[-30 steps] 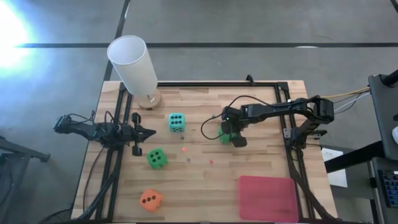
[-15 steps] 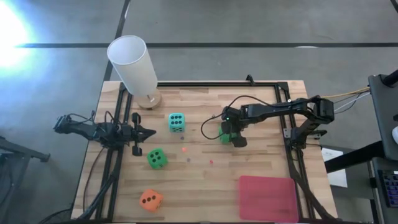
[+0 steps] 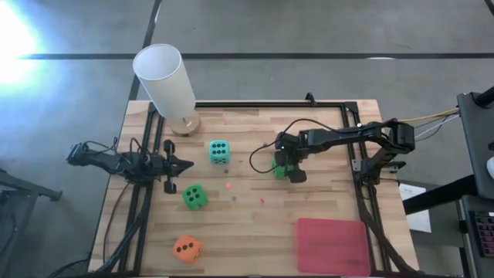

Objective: Pick & Place Dice
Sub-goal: Put the right large green die into the bin

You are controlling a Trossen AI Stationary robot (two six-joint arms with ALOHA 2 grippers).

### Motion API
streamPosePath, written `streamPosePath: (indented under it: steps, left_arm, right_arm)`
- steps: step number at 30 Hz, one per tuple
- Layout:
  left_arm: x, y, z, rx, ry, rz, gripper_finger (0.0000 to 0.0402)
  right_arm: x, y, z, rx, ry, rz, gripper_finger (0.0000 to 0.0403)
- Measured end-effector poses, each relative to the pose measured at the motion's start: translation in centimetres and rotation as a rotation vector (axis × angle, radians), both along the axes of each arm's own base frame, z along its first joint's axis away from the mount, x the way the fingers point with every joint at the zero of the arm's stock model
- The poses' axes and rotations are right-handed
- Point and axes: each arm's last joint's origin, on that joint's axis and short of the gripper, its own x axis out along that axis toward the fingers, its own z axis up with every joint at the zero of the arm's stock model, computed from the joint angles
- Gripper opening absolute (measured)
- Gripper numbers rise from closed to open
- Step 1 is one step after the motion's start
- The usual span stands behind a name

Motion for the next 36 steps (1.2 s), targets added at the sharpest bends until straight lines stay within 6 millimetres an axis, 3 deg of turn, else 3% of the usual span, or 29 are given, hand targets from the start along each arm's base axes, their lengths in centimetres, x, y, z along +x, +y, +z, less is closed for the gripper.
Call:
streamPosePath:
  steps: [27, 36]
  left_arm:
    - [0.0, 0.0, 0.0, 0.000, 0.000, 0.000, 0.0019]
    - [0.0, 0.0, 0.0, 0.000, 0.000, 0.000, 0.0019]
  right_arm:
    - [0.1, 0.3, 0.2, -0.004, -0.001, 0.002, 0.0349]
    - [-1.2, 2.9, 3.9, -0.065, -0.081, 0.008, 0.0349]
